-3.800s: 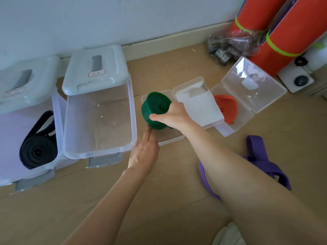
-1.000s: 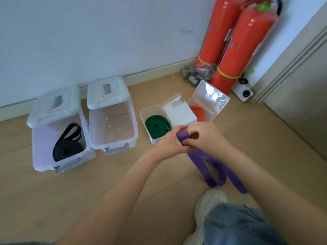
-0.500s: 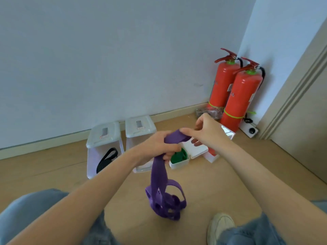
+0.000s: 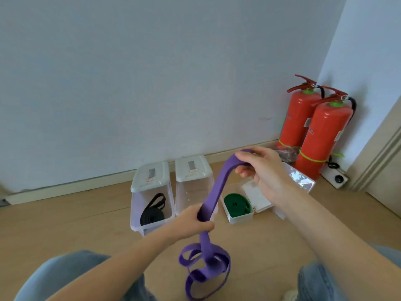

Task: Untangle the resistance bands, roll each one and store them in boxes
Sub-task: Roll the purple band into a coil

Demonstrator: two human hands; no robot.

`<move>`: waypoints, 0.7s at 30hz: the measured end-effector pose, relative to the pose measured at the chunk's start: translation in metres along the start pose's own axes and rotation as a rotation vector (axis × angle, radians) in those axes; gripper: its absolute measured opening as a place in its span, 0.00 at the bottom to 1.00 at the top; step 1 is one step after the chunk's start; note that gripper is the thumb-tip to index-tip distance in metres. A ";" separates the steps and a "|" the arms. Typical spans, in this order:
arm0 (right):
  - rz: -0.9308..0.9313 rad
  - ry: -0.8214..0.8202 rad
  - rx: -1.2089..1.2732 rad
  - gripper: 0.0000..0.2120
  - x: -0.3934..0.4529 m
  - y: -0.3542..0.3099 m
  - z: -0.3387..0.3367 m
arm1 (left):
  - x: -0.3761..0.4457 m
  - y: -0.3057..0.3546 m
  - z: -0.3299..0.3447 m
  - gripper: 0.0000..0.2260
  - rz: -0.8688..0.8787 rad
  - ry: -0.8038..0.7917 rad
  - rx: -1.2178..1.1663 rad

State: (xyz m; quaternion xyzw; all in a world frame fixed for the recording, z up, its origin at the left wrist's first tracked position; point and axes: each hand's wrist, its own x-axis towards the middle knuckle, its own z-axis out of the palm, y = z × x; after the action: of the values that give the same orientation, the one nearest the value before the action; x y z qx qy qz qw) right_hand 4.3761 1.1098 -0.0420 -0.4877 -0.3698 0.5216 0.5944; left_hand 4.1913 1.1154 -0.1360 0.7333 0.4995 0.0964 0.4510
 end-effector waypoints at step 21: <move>-0.083 -0.465 -0.686 0.08 0.017 0.034 0.013 | 0.042 -0.026 -0.003 0.08 0.118 -0.117 0.011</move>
State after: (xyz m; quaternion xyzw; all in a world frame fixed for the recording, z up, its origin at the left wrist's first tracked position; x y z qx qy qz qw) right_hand 4.3577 1.1285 -0.0722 -0.5114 -0.6660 0.4398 0.3186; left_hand 4.1934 1.1537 -0.1671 0.7682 0.4288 0.0770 0.4690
